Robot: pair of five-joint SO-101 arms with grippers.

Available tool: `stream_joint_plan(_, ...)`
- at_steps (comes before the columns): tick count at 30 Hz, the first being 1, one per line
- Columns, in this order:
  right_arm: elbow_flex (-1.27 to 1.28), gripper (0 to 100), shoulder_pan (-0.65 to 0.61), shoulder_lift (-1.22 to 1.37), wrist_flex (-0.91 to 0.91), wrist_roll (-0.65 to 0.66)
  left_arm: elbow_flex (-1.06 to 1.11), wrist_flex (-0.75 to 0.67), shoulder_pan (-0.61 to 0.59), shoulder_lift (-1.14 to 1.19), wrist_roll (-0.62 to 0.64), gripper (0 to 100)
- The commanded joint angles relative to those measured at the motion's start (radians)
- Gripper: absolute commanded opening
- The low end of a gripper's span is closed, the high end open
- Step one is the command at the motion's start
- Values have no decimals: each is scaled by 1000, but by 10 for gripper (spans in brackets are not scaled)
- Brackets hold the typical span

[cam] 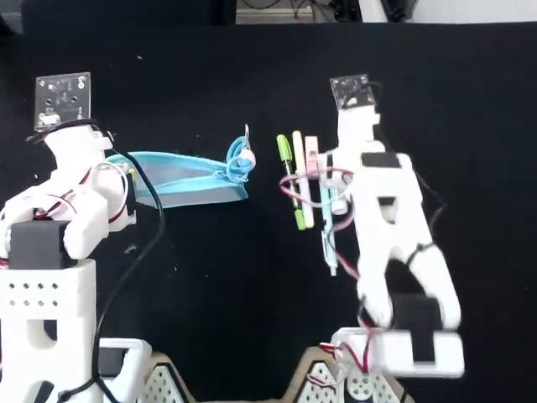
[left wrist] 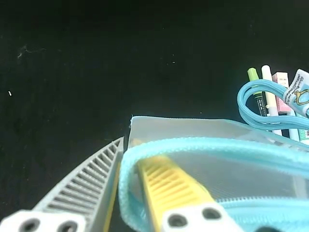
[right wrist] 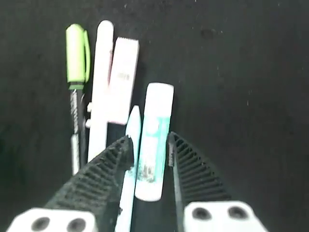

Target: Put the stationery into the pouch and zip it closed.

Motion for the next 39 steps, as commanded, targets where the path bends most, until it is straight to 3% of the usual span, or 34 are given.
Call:
stream_joint_plan(1,-196,109,15,128,28,-6,74,-3,-1,11,6,30)
stream_joint_plan(12,-610,109,31,529,259,-5,76,-2,-1,11,6,30)
stream_joint_plan(23,-914,109,32,763,482,92,76,-2,-1,11,6,30)
stream_joint_plan(33,-1402,113,32,972,870,120,90,-6,-1,9,6,30)
stream_joint_plan(39,-1638,14,61,1130,970,114,90,-6,-1,9,6,30)
